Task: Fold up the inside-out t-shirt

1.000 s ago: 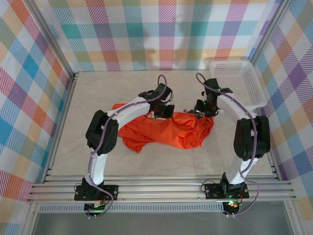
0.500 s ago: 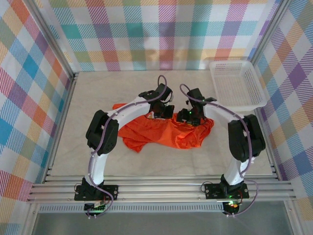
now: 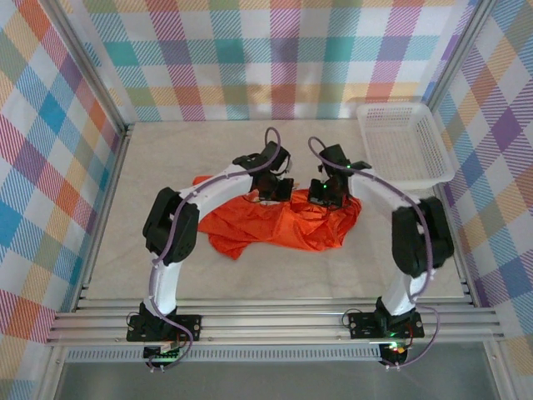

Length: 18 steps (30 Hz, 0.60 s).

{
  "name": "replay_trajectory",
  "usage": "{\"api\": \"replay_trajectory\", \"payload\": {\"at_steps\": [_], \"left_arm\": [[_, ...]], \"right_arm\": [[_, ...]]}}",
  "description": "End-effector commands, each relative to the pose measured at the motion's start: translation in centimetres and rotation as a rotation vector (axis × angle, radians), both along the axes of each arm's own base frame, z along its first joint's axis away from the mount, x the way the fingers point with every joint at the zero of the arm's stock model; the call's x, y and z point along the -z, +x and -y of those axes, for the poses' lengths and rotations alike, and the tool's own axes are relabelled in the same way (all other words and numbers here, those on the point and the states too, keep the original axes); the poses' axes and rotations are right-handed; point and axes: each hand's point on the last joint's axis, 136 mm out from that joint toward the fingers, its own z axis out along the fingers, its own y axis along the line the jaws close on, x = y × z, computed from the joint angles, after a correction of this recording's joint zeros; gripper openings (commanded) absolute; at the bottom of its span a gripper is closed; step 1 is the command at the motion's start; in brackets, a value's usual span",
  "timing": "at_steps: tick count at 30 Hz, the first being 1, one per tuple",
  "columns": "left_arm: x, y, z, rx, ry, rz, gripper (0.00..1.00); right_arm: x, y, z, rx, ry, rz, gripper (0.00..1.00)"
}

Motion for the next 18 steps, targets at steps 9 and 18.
{"api": "replay_trajectory", "payload": {"at_steps": [9,18], "left_arm": [[-0.8,1.5,-1.7,-0.036,-0.026,-0.003,0.0],[0.2,0.8,-2.4,-0.041,-0.003,-0.024,0.0]], "right_arm": [[-14.0,-7.1,-1.6,-0.174,0.407,0.175,0.0],[-10.2,-5.1,2.3,-0.028,0.345,0.131,0.0]]}}
